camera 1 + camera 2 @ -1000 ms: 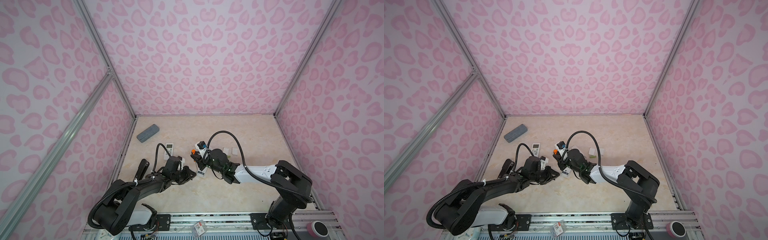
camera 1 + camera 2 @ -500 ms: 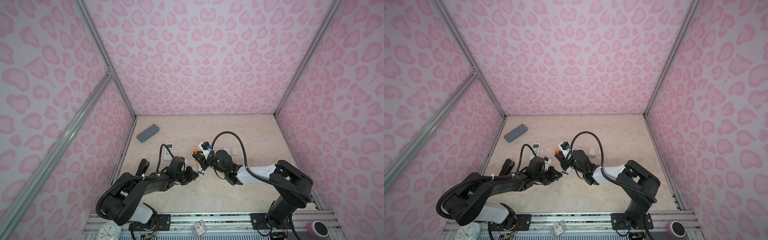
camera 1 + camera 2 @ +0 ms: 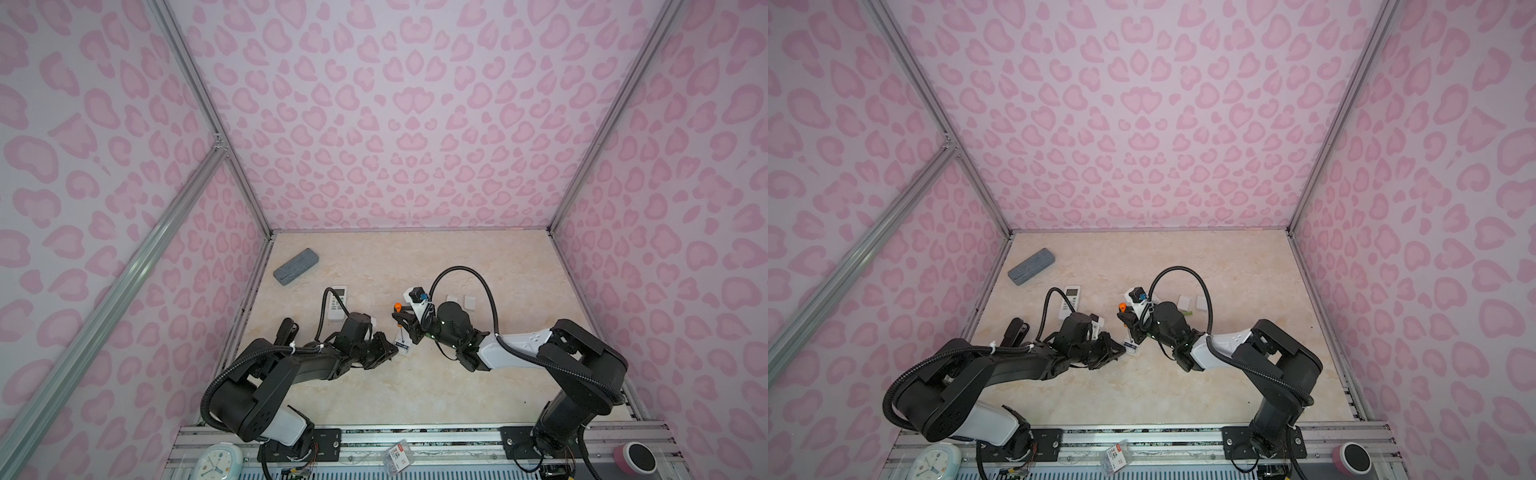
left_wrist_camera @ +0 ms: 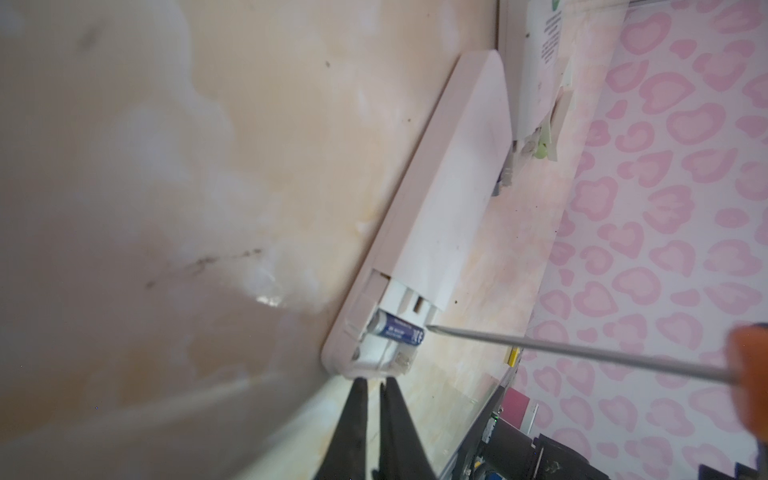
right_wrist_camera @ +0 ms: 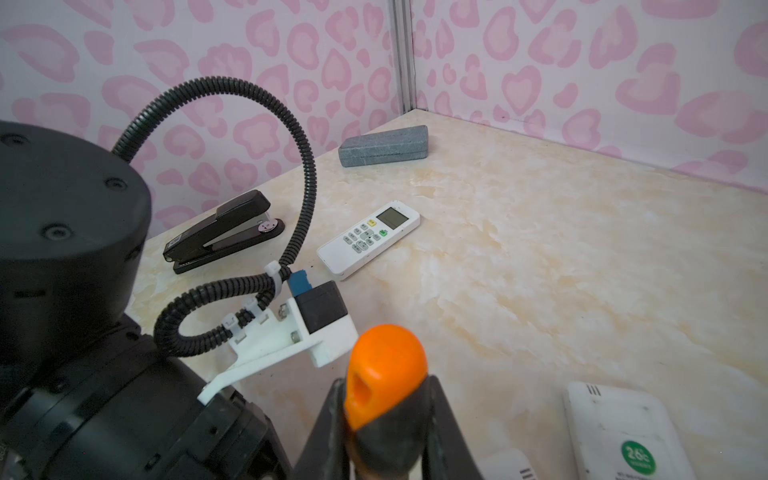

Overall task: Unload the batteries from the remote control
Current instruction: 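Push the screwdriver tip under the blue battery with the right gripper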

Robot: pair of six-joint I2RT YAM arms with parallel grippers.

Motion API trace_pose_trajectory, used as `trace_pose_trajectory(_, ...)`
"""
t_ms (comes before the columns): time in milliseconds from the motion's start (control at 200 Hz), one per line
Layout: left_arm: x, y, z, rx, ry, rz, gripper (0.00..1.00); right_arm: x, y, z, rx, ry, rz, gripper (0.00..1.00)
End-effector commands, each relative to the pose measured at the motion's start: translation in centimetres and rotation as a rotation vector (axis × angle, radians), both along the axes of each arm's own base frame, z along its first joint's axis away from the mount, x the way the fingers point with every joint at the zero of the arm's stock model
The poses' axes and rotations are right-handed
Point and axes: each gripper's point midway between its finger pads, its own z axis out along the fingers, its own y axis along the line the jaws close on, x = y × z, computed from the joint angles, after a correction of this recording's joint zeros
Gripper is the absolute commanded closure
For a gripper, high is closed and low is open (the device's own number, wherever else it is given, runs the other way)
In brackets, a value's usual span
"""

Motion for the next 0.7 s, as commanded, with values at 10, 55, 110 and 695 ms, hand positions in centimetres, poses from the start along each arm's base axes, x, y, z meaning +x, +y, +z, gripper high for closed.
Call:
trace_pose_trajectory(10, 0.6, -0.2, 0.3, -0.005, -0.020, 0.006, 0.89, 0.0, 0.2, 0.7, 0.027, -0.031, 0.017, 1.00)
trace_pose_trajectory(55, 0.6, -0.2, 0.3, -0.005, -0.020, 0.005, 0.89, 0.0, 0.0, 0.5, 0.025, -0.029, 0.014, 1.00)
trace_pose_trajectory(110, 0.5, -0.2, 0.2, -0.003, -0.018, 0.005, 0.89, 0.0, -0.3, 0.3, 0.030, -0.026, 0.012, 1.00)
trace_pose_trajectory(695, 0.5, -0.2, 0.3, -0.006, -0.016, 0.001, 0.90, -0.6, -0.5, -1.0, 0.053, -0.004, 0.036, 1.00)
